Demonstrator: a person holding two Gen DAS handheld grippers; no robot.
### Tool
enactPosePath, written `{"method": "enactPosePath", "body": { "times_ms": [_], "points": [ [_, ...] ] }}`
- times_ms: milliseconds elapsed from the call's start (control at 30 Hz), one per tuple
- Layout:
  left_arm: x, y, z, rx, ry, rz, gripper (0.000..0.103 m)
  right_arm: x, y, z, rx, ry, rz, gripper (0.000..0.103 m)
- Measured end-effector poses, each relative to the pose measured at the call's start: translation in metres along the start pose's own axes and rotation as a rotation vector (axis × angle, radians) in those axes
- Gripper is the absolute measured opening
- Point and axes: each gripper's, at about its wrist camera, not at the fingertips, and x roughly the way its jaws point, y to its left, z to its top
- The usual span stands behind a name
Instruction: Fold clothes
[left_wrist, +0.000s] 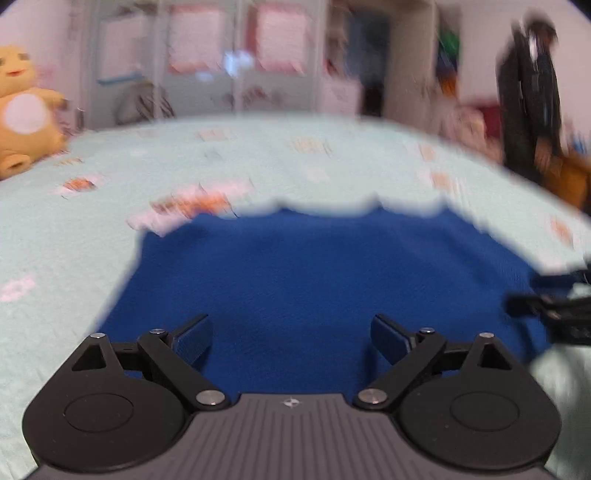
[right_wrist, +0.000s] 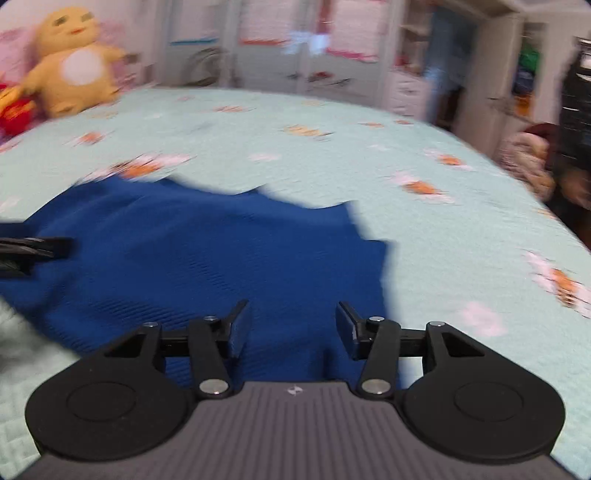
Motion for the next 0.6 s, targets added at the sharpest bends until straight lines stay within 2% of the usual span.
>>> {"method": "enactPosePath", "body": {
  "times_ms": [33,100,133,200,333,400,500,600],
  "points": [
    [0.004,-0.002,-0.006,0.024,0.026,0.015,0.097,0.004,0.009,-0.003,-0.02,0.012,0.023,0.051],
    [-0.002,0.0,-0.01,0.059,0.027,0.031,0.097,0.012,0.005,-0.011,-0.008,0.03,0.01,0.055],
    [-0.006,0.002,-0.011,0.076,0.027,0.039,0.097,0.01,-0.004,-0.014,0.019,0.025,0.009,0.06],
    [-0.014,0.008,-0.014,0.117,0.029,0.086,0.098,0.003,-0.021,-0.02,0.055,0.023,-0.017,0.059],
    [-0.032,0.036,-0.017,0.033,0.069,0.147,0.098,-0.018,-0.047,-0.033,0.131,0.043,-0.12,0.059],
    [-0.043,0.042,-0.02,0.022,0.089,0.236,0.097,-0.03,-0.058,-0.041,0.2,0.039,-0.138,0.059],
    [-0.061,0.054,-0.023,-0.013,0.12,0.325,0.093,-0.048,-0.054,-0.048,0.234,-0.003,-0.114,0.059],
    [-0.081,0.066,-0.023,-0.097,0.121,0.323,0.094,-0.066,-0.04,-0.049,0.2,-0.044,-0.073,0.06]
  ]
}}
